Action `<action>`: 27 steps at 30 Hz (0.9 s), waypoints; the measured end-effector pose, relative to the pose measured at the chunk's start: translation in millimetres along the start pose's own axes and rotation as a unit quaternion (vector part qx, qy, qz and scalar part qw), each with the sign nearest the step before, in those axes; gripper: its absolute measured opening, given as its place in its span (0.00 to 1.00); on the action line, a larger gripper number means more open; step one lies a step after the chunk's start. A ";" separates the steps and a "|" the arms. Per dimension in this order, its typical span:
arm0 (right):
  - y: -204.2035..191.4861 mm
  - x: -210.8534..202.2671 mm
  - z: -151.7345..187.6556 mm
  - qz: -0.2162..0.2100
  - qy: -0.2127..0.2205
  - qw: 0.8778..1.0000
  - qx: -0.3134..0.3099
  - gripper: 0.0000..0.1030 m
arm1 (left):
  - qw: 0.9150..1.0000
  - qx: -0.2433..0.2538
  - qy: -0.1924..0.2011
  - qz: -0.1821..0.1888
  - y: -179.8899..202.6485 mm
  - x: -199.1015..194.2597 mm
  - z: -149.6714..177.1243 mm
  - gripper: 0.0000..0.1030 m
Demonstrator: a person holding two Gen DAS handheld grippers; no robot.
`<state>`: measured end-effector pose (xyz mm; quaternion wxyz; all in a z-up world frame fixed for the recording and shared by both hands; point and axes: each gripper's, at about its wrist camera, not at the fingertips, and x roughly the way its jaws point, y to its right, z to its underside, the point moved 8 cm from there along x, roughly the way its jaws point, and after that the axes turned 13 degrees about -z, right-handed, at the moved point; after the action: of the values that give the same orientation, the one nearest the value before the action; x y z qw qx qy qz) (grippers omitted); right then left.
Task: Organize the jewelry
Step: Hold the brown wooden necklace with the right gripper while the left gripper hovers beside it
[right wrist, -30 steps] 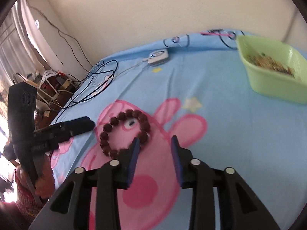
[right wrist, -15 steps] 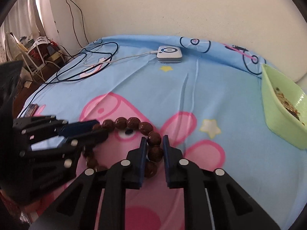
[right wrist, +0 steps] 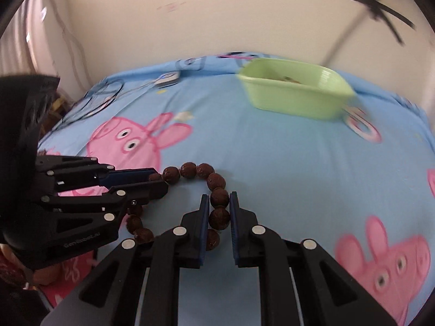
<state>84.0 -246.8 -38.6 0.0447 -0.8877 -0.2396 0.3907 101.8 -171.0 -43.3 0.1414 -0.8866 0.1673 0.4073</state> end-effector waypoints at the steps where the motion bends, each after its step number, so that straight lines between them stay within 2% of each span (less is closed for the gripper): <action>1: 2.5 -1.9 1.2 -0.005 0.004 1.000 0.008 0.00 | 1.000 -0.002 -0.001 0.002 0.5 0.4 0.3 0.15; 7: 6.5 5.1 -1.8 -0.050 0.012 0.996 0.074 0.00 | 1.000 -0.010 -0.002 0.010 -4.1 3.6 0.9 0.15; 17: -0.4 6.8 -3.1 -0.047 0.008 0.997 0.059 0.02 | 0.999 -0.020 -0.003 0.025 -4.2 2.6 2.1 0.17; 19: -0.9 7.5 -3.1 -0.045 0.007 0.997 0.057 0.02 | 0.999 -0.019 -0.003 0.029 -2.8 2.0 2.2 0.21; 21: -1.8 7.0 -2.6 -0.041 0.007 0.998 0.055 0.02 | 0.999 -0.011 -0.001 0.038 1.6 0.9 2.2 0.30; 27: -1.0 5.7 -1.9 -0.033 0.009 0.998 0.056 0.02 | 0.999 -0.011 -0.001 0.043 3.0 0.8 1.7 0.31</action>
<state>88.2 -243.2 -40.9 0.1094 -0.8789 -0.2462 0.3936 99.9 -173.1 -45.3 0.1142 -0.8798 0.2005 0.4155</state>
